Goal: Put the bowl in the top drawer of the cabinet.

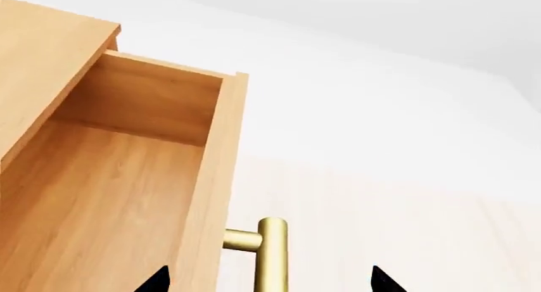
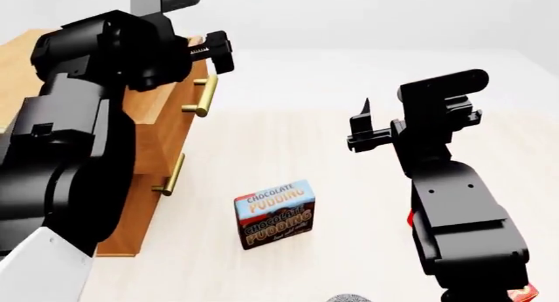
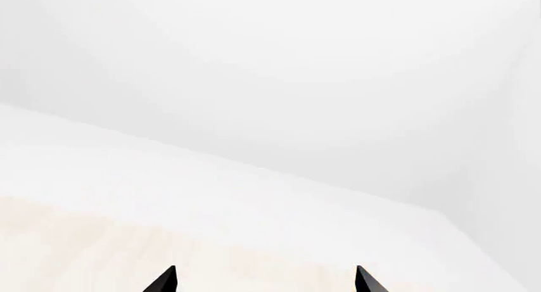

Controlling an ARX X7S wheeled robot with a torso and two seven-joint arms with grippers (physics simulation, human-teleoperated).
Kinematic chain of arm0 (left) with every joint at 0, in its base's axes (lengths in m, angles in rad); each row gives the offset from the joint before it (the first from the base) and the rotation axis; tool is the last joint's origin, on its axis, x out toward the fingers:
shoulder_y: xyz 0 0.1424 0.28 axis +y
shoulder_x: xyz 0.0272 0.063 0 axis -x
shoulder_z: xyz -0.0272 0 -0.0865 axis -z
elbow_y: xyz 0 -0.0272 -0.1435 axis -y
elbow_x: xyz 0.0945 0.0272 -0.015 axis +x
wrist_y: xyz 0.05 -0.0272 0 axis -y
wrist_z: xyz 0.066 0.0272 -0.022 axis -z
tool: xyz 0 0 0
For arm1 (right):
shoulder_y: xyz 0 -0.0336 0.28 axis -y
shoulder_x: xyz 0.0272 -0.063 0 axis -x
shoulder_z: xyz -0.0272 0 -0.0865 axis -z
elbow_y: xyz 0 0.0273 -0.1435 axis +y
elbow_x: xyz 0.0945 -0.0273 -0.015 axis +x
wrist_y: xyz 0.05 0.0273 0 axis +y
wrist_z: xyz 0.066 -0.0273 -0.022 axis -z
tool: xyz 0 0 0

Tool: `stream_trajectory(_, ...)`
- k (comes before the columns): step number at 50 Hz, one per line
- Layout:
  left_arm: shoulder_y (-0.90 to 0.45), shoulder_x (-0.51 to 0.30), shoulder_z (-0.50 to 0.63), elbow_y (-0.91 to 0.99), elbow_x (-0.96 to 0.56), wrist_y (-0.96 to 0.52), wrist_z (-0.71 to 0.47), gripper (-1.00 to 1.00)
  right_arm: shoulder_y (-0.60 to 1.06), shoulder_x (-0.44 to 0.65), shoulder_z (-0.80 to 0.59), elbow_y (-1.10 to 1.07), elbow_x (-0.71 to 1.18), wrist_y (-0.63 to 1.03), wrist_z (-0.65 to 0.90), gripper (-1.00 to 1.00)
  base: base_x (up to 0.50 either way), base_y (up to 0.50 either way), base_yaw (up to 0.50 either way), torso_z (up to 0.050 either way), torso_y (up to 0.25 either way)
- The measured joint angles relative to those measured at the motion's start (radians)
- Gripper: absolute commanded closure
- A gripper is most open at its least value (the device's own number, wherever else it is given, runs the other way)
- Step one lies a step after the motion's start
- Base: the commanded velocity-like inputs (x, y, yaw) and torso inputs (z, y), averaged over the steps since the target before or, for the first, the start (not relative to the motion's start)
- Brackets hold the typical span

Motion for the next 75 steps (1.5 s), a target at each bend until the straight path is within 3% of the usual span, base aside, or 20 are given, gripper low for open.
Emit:
stream_trajectory(27,0.025,-0.006,-0.174,-0.011,0.122,-0.015,0.025,-1.00,-0.006,-0.003,0.000,0.027,0.018,-0.026,0.012,-1.00,0.00,0.00,0.00,0.000,0.000)
stream_trajectory(48,0.048,0.011,-0.292,0.005,0.152,-0.045,0.107,-1.00,-0.025,0.005,0.008,0.058,0.035,-0.057,0.017,-1.00,0.00,0.00,0.00,0.000,0.000)
stream_trajectory(62,0.059,0.026,-0.092,0.016,-0.065,-0.037,0.039,-1.00,-0.043,0.014,0.023,0.069,0.050,-0.074,0.019,-1.00,0.00,0.00,0.00,0.000,0.000)
stream_trajectory(75,0.071,0.027,0.264,0.031,-0.449,-0.001,-0.066,-1.00,-0.066,0.016,0.036,0.087,0.068,-0.092,0.017,-1.00,0.00,0.00,0.00,0.000,0.000)
